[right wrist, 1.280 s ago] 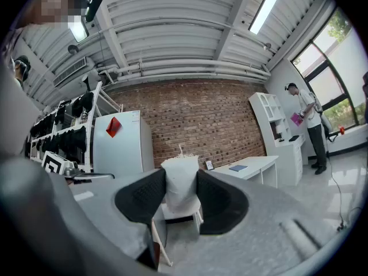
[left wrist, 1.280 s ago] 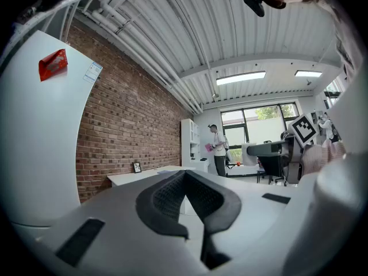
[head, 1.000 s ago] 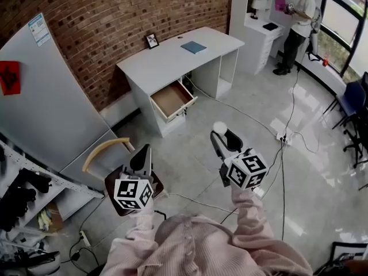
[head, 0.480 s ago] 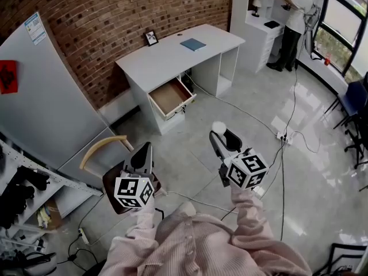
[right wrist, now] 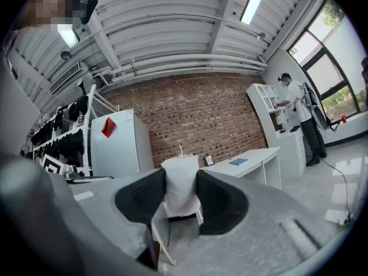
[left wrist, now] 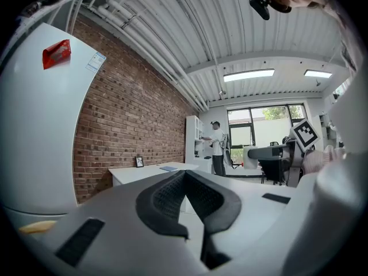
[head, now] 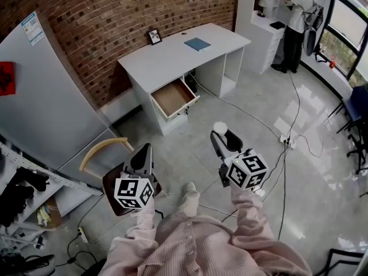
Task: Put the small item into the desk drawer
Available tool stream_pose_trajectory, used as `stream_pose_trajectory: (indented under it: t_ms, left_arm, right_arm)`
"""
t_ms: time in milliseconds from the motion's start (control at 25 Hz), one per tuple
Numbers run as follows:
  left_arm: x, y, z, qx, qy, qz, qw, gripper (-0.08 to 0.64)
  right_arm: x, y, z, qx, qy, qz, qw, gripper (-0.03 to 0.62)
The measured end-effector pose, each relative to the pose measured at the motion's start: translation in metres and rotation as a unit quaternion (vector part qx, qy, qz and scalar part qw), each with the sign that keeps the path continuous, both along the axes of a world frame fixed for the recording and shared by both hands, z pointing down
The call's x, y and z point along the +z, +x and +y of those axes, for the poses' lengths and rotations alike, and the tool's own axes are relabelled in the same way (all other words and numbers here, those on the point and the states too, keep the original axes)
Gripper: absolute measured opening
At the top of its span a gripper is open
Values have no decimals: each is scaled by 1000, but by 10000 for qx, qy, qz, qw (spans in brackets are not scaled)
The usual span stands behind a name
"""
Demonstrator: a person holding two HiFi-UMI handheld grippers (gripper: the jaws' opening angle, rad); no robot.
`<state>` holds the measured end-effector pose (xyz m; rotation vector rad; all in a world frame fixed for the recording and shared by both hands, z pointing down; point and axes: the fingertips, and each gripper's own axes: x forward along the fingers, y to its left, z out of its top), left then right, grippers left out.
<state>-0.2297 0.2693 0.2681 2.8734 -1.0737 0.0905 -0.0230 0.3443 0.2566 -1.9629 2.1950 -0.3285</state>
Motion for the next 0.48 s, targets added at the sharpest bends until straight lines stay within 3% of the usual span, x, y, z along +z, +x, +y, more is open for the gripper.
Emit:
stream_pose_trajectory:
  t_ms: [240, 480]
  left_arm:
    - [16, 23, -32, 87, -95, -20, 9999, 0]
    - [35, 44, -94, -32, -209, 11, 9998, 0]
  right_arm:
    - [10, 16, -38, -47, -66, 1, 10000, 169]
    - [30, 38, -108, -177, -174, -107, 9996, 169]
